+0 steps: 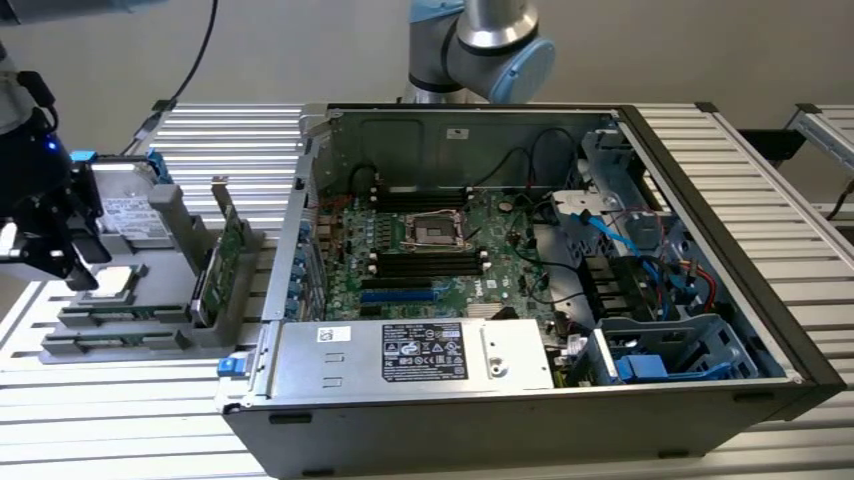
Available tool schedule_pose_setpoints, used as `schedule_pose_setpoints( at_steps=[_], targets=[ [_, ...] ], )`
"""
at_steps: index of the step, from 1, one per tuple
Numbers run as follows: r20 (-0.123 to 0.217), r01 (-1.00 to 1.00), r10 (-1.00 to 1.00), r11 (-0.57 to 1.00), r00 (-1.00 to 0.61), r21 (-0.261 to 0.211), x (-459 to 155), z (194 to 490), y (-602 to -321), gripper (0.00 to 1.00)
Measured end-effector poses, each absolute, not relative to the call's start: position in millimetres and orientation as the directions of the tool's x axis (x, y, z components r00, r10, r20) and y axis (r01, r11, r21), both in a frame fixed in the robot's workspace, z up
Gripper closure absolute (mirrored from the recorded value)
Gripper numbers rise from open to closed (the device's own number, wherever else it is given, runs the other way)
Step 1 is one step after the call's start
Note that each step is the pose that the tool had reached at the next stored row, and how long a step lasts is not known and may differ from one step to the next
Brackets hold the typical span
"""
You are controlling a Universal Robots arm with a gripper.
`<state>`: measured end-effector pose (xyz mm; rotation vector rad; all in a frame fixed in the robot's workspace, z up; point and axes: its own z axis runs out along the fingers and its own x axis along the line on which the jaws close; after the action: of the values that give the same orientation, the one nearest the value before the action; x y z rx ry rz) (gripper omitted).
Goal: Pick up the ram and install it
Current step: 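Pick up the ram and move it above insertion slot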
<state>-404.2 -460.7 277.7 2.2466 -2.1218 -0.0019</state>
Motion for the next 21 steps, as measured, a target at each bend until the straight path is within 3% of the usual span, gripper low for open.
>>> schedule_pose_setpoints(
  at_steps=[21],
  targets=[
    [0.034, -0.997, -0.997, -0.064, 0.066, 0.038, -402.1, 239.5, -480.2, 0.58]
  ],
)
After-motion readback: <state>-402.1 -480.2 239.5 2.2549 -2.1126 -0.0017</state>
